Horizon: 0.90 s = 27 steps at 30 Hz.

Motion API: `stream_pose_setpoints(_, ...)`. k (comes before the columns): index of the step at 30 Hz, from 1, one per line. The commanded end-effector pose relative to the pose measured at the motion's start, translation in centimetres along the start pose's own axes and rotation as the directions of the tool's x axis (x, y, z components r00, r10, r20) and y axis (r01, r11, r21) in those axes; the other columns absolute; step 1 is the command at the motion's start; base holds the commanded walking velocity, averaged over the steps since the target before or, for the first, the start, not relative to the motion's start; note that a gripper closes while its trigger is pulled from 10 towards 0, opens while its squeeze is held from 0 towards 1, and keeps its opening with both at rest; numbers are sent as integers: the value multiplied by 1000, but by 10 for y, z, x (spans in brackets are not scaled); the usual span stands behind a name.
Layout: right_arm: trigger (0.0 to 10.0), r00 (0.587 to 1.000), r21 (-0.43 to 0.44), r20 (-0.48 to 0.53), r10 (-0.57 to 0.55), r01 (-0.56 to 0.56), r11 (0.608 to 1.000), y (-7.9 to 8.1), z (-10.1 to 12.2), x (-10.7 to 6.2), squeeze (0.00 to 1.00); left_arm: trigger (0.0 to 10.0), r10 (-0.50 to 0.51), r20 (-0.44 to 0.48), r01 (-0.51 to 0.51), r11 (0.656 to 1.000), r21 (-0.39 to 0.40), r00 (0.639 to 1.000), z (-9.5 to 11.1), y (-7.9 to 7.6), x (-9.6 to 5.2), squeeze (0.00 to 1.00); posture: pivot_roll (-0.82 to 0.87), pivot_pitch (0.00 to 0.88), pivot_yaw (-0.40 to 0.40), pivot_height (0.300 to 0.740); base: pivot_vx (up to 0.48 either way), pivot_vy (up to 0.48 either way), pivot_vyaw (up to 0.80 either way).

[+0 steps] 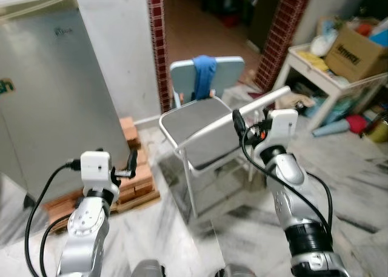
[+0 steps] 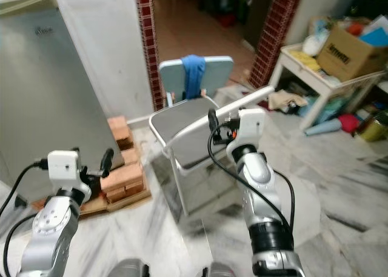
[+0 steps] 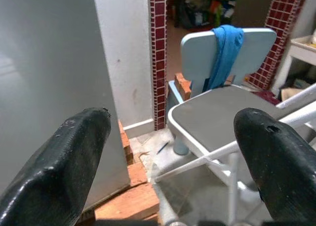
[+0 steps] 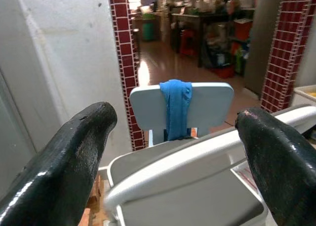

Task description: Restocking fridge

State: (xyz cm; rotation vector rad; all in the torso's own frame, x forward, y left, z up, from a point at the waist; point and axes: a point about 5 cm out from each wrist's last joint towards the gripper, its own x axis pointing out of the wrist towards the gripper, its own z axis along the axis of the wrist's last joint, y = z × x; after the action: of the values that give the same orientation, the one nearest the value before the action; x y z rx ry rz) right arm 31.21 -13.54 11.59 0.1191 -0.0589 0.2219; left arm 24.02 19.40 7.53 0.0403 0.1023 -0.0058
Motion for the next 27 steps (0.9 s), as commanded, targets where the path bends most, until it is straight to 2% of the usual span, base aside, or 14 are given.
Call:
stream_pose_setpoints(1,10000,1000,2,12,16,-16,1000,6,4,3,0,10000,12,-1,-12,1000,15,1000,1,4,1,0,66,32,13,740,0,480,-800)
stream_pose_setpoints(7,10000,1000,-7,10,8,-8,1000,6,1,2,0,10000,-4,-13,4,999,41,1000,-1,0,2,0,63,29,14,740,0,465,-800)
stream_pose_setpoints(10,10000,1000,-5,11,10,-10,1000,9,1,3,0,10000,-18,-13,18,999,49,1000,-1,-2,3,0,65,26,14,740,-244,101,-800)
stream_pose_setpoints(19,10000,1000,-2,13,11,-11,1000,12,-1,5,0,10000,-11,-29,12,998,56,1000,-2,-1,4,0,72,23,17,740,-262,399,-789)
stream_pose_setpoints(27,10000,1000,-2,15,6,-6,1000,13,-1,6,0,10000,-17,-48,21,997,76,999,-4,-3,6,0,70,22,22,740,-399,40,0)
